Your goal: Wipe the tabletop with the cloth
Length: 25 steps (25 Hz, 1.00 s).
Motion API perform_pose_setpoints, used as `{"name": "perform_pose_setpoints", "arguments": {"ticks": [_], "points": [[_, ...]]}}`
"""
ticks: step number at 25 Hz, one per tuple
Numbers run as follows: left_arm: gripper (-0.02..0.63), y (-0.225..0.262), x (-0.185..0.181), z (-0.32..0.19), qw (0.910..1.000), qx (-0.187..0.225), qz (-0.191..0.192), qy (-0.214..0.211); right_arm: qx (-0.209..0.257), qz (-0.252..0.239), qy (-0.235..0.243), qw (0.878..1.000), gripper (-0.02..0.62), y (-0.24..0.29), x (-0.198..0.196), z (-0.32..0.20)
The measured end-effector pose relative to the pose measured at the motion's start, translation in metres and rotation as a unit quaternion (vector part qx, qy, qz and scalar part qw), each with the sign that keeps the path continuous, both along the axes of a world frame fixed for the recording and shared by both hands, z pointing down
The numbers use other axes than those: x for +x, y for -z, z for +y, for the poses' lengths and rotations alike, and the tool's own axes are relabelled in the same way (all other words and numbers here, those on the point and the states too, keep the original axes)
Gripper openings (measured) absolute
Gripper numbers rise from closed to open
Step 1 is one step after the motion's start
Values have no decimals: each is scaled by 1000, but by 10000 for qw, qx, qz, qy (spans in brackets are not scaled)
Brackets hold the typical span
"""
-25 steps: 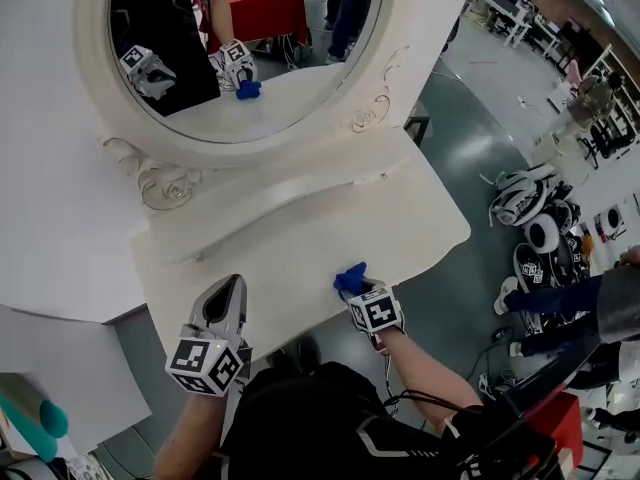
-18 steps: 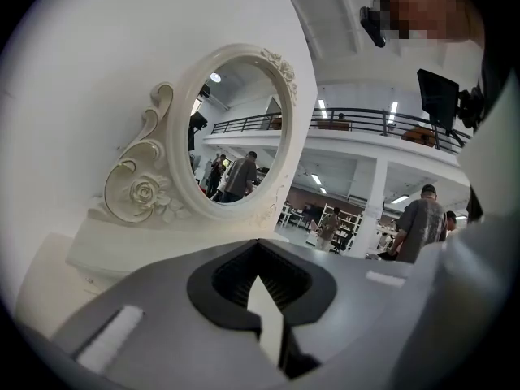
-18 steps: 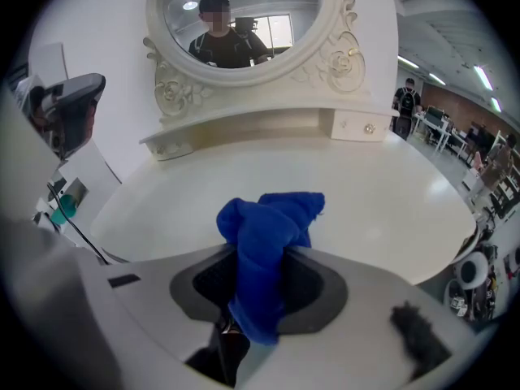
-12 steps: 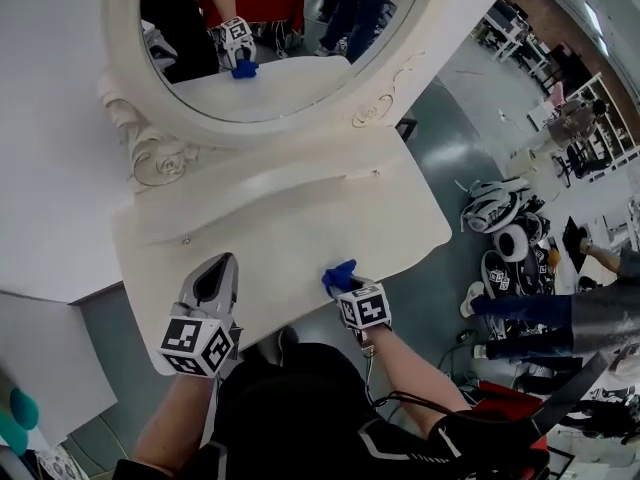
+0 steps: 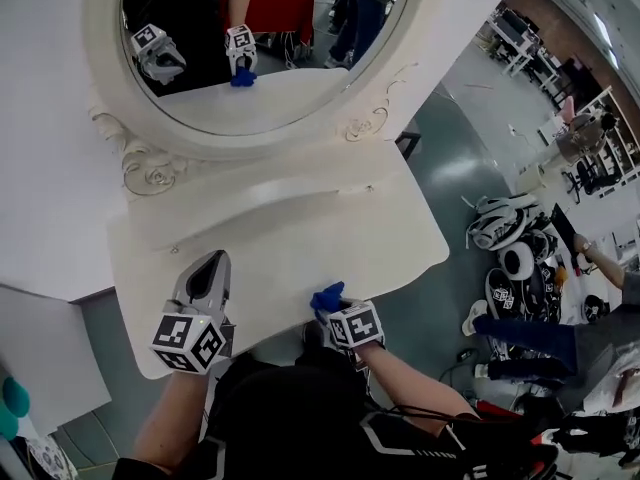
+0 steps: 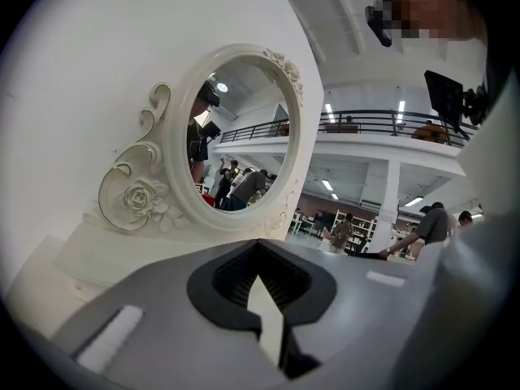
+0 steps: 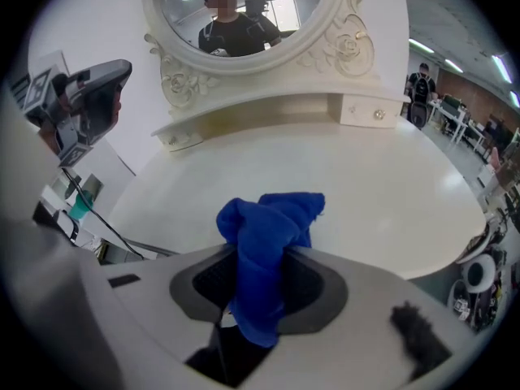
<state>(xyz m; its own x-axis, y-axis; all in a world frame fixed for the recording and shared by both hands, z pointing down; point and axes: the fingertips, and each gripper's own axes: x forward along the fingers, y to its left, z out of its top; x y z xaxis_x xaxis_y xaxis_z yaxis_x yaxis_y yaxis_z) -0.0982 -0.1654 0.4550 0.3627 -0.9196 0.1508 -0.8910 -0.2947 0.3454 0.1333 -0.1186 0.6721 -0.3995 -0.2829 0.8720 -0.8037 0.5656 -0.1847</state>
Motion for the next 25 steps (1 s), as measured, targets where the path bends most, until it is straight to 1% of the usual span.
{"name": "perform_pose_setpoints", "arguments": {"ticks": [2, 4, 8, 10, 12, 14, 18, 21, 25], "points": [[8, 1, 7, -5, 9999, -26, -19, 116, 50, -102, 212, 9997, 137, 7, -2, -9], [8, 3, 13, -8, 9997, -44, -47, 230, 289, -283, 288, 9988, 137, 18, -4, -33], [8, 7, 16, -11, 9985, -68, -194, 498, 657, -611, 289, 9955, 137, 30, -16, -104], [8, 7, 14, -11, 9975, -111, -271, 643, 800, -669, 234, 9943, 137, 32, -23, -144], [8, 5, 12, -10, 9964, -161, -349, 755, 888, -574, 181, 9942, 137, 32, -28, -181], [8, 5, 9, -9, 9953, -200, -407, 856, 878, -462, 177, 9949, 137, 25, -35, -210], [9, 2, 3, -3, 9932, -300, -424, 1042, 919, -286, 169, 9952, 137, 8, -44, -249], [8, -1, 2, 4, 9927, -366, -417, 1074, 989, -151, 293, 9946, 137, 3, -47, -255], [8, -3, 7, 4, 9938, -337, -471, 951, 1005, 260, 652, 9925, 137, -1, -40, -236]]}}
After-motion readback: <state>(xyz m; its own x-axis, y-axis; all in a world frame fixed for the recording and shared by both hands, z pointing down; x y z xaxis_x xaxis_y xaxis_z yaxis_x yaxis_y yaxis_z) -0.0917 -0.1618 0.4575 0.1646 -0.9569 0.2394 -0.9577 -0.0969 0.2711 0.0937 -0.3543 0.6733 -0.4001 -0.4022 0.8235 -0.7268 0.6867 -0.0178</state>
